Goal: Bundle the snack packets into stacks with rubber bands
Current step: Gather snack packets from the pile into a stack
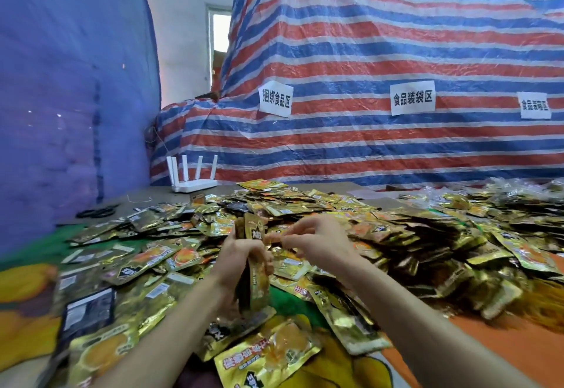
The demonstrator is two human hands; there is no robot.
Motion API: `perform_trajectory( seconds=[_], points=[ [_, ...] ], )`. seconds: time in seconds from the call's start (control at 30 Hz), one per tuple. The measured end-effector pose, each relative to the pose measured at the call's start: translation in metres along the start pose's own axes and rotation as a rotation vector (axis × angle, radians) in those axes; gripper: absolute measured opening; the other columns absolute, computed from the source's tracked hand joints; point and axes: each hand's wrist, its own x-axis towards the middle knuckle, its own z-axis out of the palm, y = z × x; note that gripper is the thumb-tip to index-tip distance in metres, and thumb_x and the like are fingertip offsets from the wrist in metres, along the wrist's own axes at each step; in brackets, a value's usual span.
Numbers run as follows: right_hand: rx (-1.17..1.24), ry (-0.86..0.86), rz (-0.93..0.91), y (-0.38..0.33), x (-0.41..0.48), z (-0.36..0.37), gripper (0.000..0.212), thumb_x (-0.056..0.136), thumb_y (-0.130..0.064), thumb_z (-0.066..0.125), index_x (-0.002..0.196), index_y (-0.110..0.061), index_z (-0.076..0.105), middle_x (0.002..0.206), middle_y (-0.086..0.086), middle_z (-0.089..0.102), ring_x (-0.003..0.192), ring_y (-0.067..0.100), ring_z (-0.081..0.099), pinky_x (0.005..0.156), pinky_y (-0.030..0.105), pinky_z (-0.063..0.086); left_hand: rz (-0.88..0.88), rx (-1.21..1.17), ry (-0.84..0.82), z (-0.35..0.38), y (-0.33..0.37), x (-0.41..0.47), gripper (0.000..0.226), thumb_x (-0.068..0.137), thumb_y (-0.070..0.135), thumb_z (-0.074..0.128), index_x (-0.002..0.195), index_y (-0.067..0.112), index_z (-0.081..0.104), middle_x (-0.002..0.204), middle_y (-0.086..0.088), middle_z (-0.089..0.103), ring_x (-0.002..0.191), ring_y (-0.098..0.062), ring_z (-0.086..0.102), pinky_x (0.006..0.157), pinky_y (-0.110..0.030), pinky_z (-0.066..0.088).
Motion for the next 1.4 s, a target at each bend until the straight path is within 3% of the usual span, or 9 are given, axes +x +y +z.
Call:
perform_trajectory(
  seconds=[0.2, 0.4, 0.5, 0.63, 0.9, 1.03, 1.13, 1.23, 1.4],
  points=[
    [0.160, 0.075, -0.023, 0.028, 0.010, 0.030, 0.015, 0.076, -0.027, 0.086, 0.076, -0.018, 0.075, 0.073, -0.005, 0.073, 0.059, -0.002, 0.064, 0.048, 0.011, 0.042, -0.137, 0.076, 0.061, -0.013, -0.005, 0.012, 0.046, 0.071, -0.011, 0.053, 0.117, -0.009, 0.043, 0.067, -0.016, 0.061, 0.051, -0.024, 0.057, 0.045, -0.030, 0.050],
    [0.026, -0.004, -0.077, 0.039, 0.010, 0.031, 0.011, 0.085, -0.027, 0.080, 0.086, -0.018, 0.076, 0.076, -0.006, 0.072, 0.069, 0.003, 0.066, 0.055, 0.013, 0.045, -0.166, 0.114, 0.082, -0.016, -0.009, 0.016, 0.029, 0.075, -0.006, 0.057, 0.102, -0.003, 0.048, 0.080, -0.021, 0.058, 0.054, -0.024, 0.062, 0.052, -0.033, 0.052],
    [-0.013, 0.007, -0.076, 0.043, 0.010, 0.026, 0.004, 0.090, -0.023, 0.075, 0.089, -0.019, 0.075, 0.083, -0.003, 0.073, 0.074, 0.008, 0.066, 0.063, 0.021, 0.048, -0.234, -0.003, -0.041, -0.017, -0.007, 0.014, 0.019, 0.070, -0.005, 0.052, 0.089, 0.000, 0.051, 0.076, -0.016, 0.052, 0.057, -0.023, 0.056, 0.054, -0.032, 0.051],
    [0.006, -0.095, -0.003, 0.044, 0.009, 0.016, 0.005, 0.094, -0.023, 0.069, 0.093, -0.022, 0.075, 0.086, -0.005, 0.072, 0.075, 0.007, 0.065, 0.063, 0.019, 0.048, -0.312, -0.351, -0.283, -0.015, -0.005, 0.009, 0.038, 0.058, -0.006, 0.052, 0.094, 0.005, 0.049, 0.076, -0.011, 0.050, 0.063, -0.022, 0.051, 0.056, -0.033, 0.053],
    [1.164, -0.371, 0.088, 0.026, 0.005, -0.004, 0.014, 0.075, -0.012, 0.053, 0.067, -0.008, 0.064, 0.073, 0.010, 0.060, 0.074, 0.025, 0.062, 0.087, 0.040, 0.054, -0.221, -0.603, -0.396, -0.020, 0.004, 0.008, 0.048, 0.048, -0.006, 0.062, 0.091, 0.008, 0.044, 0.080, -0.009, 0.044, 0.066, -0.019, 0.047, 0.062, -0.028, 0.049],
    [1.437, -0.319, 0.079, 0.022, 0.002, -0.006, 0.026, 0.080, 0.000, 0.046, 0.091, 0.003, 0.071, 0.067, 0.005, 0.050, 0.059, 0.021, 0.059, 0.071, 0.038, 0.061, -0.235, -0.566, -0.481, -0.018, 0.003, 0.006, 0.037, 0.054, -0.004, 0.060, 0.091, 0.002, 0.059, 0.081, -0.009, 0.046, 0.069, -0.018, 0.046, 0.066, -0.027, 0.047],
    [1.419, -0.325, 0.062, 0.022, 0.003, -0.008, 0.041, 0.080, -0.001, 0.050, 0.110, -0.004, 0.077, 0.075, 0.000, 0.065, 0.048, 0.009, 0.053, 0.054, 0.025, 0.057, -0.252, -0.596, -0.514, -0.018, 0.002, 0.008, 0.041, 0.053, -0.006, 0.062, 0.094, -0.003, 0.070, 0.080, -0.011, 0.050, 0.068, -0.020, 0.049, 0.064, -0.029, 0.050],
    [1.140, -0.313, 0.044, 0.023, 0.004, -0.002, 0.048, 0.082, -0.001, 0.058, 0.128, -0.013, 0.066, 0.112, 0.006, 0.075, 0.060, 0.014, 0.068, 0.051, 0.020, 0.056, -0.325, -0.527, -0.433, -0.019, 0.001, 0.008, 0.037, 0.053, -0.004, 0.060, 0.088, -0.006, 0.070, 0.079, -0.014, 0.052, 0.065, -0.024, 0.054, 0.062, -0.031, 0.051],
    [0.783, -0.130, 0.010, 0.028, 0.001, 0.013, 0.047, 0.090, 0.003, 0.067, 0.132, -0.016, 0.062, 0.112, 0.015, 0.074, 0.089, 0.035, 0.076, 0.061, 0.035, 0.061, -0.191, -0.369, 0.162, -0.019, -0.003, 0.016, 0.025, 0.077, 0.001, 0.055, 0.101, -0.004, 0.058, 0.074, -0.012, 0.053, 0.064, -0.023, 0.054, 0.056, -0.031, 0.050]
  ],
)
